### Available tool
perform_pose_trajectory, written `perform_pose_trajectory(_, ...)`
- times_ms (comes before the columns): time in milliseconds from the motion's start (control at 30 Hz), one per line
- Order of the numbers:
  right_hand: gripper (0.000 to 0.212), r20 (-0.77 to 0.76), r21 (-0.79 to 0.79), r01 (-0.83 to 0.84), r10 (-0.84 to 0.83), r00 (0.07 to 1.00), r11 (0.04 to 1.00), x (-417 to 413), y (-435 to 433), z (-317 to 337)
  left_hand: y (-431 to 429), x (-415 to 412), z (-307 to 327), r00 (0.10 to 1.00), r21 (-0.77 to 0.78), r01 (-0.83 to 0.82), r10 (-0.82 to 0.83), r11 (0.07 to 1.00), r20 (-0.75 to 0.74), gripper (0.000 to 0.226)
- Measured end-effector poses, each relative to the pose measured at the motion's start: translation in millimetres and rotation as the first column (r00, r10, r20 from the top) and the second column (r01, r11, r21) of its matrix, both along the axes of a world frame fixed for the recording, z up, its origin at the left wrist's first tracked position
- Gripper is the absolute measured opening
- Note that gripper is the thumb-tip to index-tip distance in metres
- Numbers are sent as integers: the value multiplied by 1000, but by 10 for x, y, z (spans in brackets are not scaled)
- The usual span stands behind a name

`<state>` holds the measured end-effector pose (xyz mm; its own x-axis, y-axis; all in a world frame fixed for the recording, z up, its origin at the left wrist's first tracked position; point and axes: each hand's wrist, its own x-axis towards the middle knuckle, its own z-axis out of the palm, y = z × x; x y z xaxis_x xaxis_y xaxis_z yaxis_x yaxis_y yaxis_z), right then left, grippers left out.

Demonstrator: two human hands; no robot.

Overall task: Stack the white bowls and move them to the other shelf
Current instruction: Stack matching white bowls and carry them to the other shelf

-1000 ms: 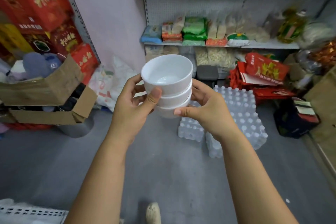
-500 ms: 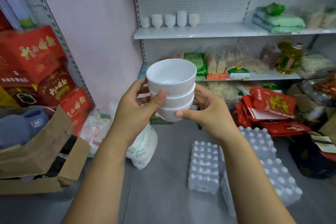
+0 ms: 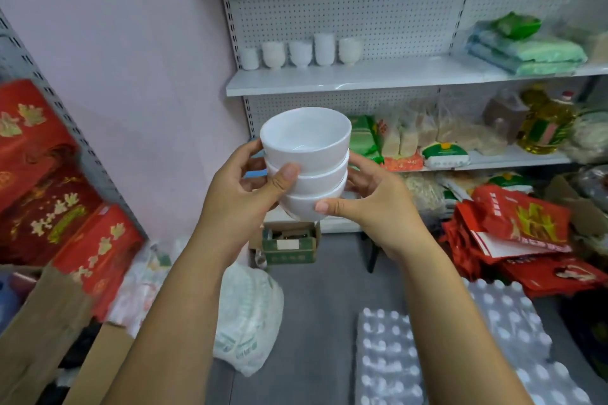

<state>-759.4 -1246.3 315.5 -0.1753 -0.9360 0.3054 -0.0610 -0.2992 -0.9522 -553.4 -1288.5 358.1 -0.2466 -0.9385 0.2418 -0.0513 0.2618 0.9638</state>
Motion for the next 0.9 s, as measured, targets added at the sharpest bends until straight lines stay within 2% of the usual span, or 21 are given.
perform_pose_trajectory(100, 87, 8, 0, -3, 3, 1000, 1000, -266, -591, 69, -549, -264, 92, 1000, 15, 6, -6, 1000, -22, 67)
perform_pose_trajectory(300, 88, -20, 10, -3, 3, 1000, 1000, -784, -1547, 165, -1502, -761, 173, 998, 37, 43, -41, 998, -57, 66)
perform_pose_trajectory(533, 87, -62, 25, 144, -143, 988, 989, -1397, -2448, 66, -2685, -1408, 64, 975, 141, 199, -181, 970, -128, 55)
perform_pose_trajectory(900, 82, -37, 14, 305, -304, 952, 952, -2135, -4362, 122, -5040, -2354, 134, 951, 147, 308, -298, 940, -87, 68)
